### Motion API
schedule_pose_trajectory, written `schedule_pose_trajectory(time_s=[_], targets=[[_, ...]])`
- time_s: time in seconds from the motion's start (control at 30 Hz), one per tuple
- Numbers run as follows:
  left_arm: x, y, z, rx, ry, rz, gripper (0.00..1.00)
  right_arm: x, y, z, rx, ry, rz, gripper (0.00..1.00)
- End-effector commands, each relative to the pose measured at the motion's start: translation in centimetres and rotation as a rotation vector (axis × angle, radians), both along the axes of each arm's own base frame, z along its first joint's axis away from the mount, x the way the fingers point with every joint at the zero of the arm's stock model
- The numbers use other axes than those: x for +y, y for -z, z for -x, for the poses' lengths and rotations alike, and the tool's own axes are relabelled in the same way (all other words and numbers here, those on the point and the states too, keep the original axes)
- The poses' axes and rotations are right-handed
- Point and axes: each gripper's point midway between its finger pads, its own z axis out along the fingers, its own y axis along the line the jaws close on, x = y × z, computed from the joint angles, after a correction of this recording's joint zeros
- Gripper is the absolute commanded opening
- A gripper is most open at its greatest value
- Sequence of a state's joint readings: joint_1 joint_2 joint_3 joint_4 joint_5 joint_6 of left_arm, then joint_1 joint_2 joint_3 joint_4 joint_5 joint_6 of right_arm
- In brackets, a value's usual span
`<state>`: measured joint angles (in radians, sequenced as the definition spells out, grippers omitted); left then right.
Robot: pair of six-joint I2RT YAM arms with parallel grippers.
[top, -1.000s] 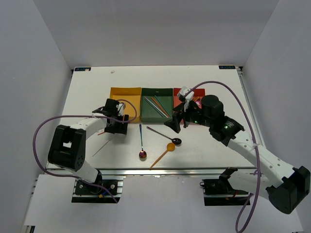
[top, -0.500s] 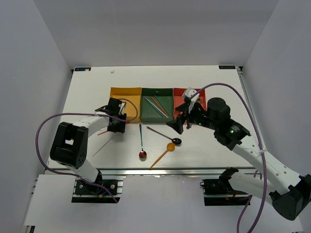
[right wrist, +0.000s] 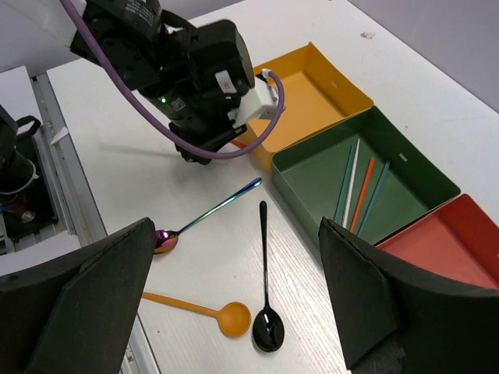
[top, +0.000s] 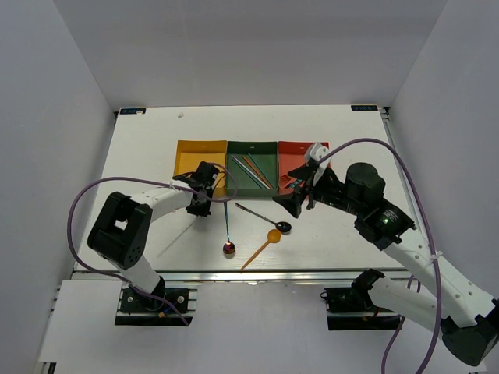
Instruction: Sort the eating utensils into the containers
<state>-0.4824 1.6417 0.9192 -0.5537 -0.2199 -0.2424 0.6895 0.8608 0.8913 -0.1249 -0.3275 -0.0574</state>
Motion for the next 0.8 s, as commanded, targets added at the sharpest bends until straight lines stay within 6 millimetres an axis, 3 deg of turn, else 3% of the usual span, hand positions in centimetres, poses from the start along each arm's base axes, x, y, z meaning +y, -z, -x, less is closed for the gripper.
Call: schedule_pose_trajectory(time_s=[0.0, 0.23, 0.37, 0.5, 0.57, 0.7, 0.77], targets=[[1.5, 2.7, 3.7, 0.149, 0.009, -0.112, 0.24, -0.4, -1.1, 0.6, -0.022, 0.007, -0.03, 0.89], [0.8, 3.4, 4.8, 0.171, 0.047, -0.116, 0.17, -1.0, -1.8, 1.1, -0.033, 0.019, -0.05, 0.89], [0.2, 3.7, 5.4, 0.194, 0.075, -0.117, 0.0, -1.2, -2.1, 1.3, -0.033, 0.02, -0.058, 0.89], [-0.2, 3.5, 5.8, 0.23, 0.066, -0.119, 0.0, -1.4, -2.6, 1.6, -0.037, 0.022, -0.067, 0.89], [-1.0, 2.7, 5.6, 0.226, 0.068, -0.098, 0.0, -1.5, -2.9, 1.6, -0.04, 0.022, -0.071, 0.89], [-2.7, -1.2, 3.9, 0.119, 0.062, -0.011, 0.0, -1.6, -3.2, 1.4, -0.035, 0.039, -0.074, 0.89], [-3.4, -4.3, 2.7, 0.029, 0.052, 0.041, 0.0, -1.6, -3.5, 1.1, -0.029, 0.055, -0.077, 0.89]])
